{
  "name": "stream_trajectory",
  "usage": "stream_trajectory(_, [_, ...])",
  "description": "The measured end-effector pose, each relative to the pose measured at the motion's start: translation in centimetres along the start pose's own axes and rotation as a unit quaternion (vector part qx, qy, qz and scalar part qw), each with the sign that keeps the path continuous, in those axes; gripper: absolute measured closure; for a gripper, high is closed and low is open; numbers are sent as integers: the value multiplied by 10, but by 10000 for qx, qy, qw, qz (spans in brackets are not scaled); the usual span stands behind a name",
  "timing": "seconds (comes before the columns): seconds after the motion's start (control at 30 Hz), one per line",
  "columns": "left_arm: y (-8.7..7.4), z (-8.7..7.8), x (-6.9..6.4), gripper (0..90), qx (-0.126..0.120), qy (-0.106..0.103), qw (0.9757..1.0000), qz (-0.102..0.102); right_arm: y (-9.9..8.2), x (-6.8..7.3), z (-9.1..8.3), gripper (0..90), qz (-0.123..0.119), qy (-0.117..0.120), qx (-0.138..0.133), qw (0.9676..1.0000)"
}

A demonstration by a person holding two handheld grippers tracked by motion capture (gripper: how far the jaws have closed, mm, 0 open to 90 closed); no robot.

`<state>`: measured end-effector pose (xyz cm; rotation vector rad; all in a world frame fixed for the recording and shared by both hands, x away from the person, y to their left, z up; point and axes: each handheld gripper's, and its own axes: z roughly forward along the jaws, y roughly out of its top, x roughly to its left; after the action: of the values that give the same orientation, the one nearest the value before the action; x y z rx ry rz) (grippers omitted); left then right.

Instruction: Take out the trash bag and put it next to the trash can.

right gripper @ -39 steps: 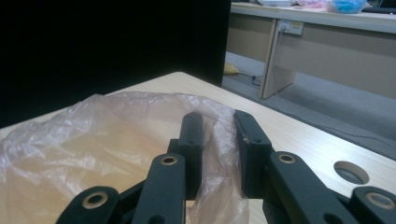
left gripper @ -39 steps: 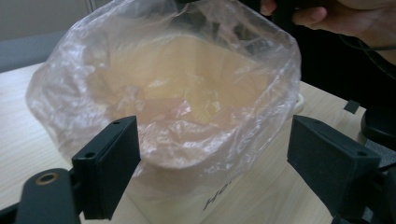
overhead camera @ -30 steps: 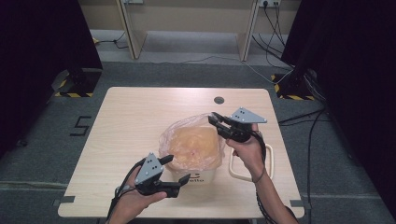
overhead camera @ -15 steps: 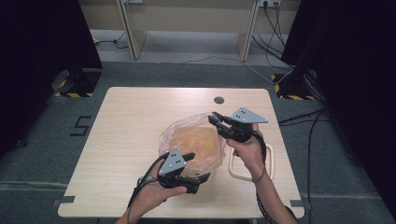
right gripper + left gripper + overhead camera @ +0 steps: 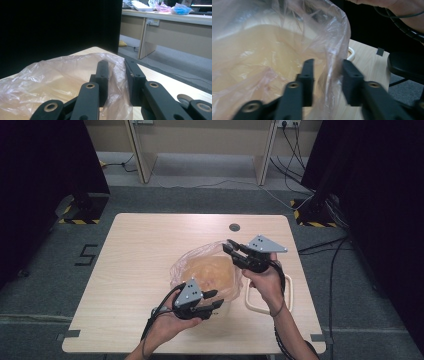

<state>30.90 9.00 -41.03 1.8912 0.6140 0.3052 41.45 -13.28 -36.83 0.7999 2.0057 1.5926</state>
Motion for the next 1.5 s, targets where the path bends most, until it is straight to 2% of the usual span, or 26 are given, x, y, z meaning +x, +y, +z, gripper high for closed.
stream_trajectory(0.03, [1, -3, 1, 773, -146, -55, 9999, -26, -1, -1, -1, 745, 40, -5, 10, 10000])
stream_trajectory(0.07, [1, -3, 1, 807, -146, -55, 9999, -26, -1, -1, -1, 745, 40, -5, 10, 10000])
stream_trajectory(0.1, [5, -7, 0, 821, -192, 32, 9998, 63, -1, -2, -1, 736, 55, -21, 2, 10000])
stream_trajectory(0.13, [5, -7, 0, 828, -192, 32, 9998, 63, -1, -2, -1, 736, 55, -21, 2, 10000])
stream_trajectory(0.17, [8, -12, 1, 833, -300, -28, 9995, -29, -1, -2, -2, 732, 33, -49, -23, 10000])
stream_trajectory(0.27, [12, -17, 1, 849, -353, 2, 9994, 0, 2, -2, -5, 721, -3, -83, -51, 10000])
stream_trajectory(0.33, [17, -23, 2, 847, -377, -155, 9992, 37, 2, -2, -7, 701, 14, -74, -60, 10000])
stream_trajectory(0.53, [21, -32, 7, 848, -435, -184, 9989, 54, 1, -3, -9, 643, 63, -102, -76, 9999])
stream_trajectory(0.63, [22, -35, 9, 846, -484, -176, 9986, 124, 3, -3, -10, 544, 140, -27, 47, 9999])
stream_trajectory(0.7, [23, -39, 13, 842, -546, -176, 9983, 84, 5, -3, -12, 488, 214, 3, 5, 9998])
stream_trajectory(0.8, [23, -42, 17, 838, -577, -150, 9982, 5, 11, -3, -17, 383, 360, 215, 36, 9991])
stream_trajectory(0.9, [21, -42, 19, 837, -568, -132, 9983, -25, 15, -2, -24, 346, 383, 374, 172, 9984])
stream_trajectory(0.93, [21, -42, 19, 836, -568, -132, 9983, -25, 15, -2, -24, 346, 383, 374, 172, 9984])
stream_trajectory(0.97, [21, -41, 19, 836, -563, -130, 9983, -13, 17, -1, -27, 334, 412, 524, 172, 9976])
stream_trajectory(1.03, [21, -41, 19, 835, -567, -131, 9983, -12, 18, -1, -29, 333, 447, 561, 137, 9973])
stream_trajectory(1.13, [22, -43, 18, 833, -601, -106, 9981, -3, 20, -4, -34, 329, 544, 470, 72, 9974])
stream_trajectory(1.33, [25, -53, 25, 829, -721, 7, 9974, -20, 15, -12, -42, 328, 560, 104, 213, 9981])
stream_trajectory(1.5, [23, -56, 26, 826, -727, 22, 9973, -64, 7, -12, -45, 324, 560, 48, 328, 9979])
